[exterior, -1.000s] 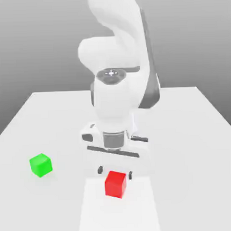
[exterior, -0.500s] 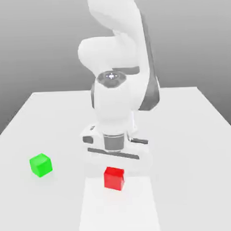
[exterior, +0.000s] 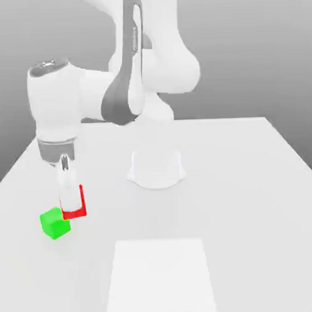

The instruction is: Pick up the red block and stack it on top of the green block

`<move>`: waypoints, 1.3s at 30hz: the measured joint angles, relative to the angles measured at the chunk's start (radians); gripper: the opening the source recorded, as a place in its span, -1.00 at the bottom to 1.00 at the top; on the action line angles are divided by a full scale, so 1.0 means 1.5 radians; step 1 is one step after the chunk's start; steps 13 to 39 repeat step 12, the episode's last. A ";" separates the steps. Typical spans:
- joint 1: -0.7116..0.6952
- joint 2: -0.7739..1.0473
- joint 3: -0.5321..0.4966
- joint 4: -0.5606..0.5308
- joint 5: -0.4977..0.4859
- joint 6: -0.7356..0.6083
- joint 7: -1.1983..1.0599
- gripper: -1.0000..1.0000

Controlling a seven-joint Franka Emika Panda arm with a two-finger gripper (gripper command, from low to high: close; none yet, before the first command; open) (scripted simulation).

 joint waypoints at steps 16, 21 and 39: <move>-0.045 0.152 -0.020 0.004 0.083 0.145 0.016 1.00; -0.045 0.152 -0.020 0.004 0.083 0.145 0.016 1.00; -0.045 0.152 -0.020 0.004 0.083 0.145 0.016 1.00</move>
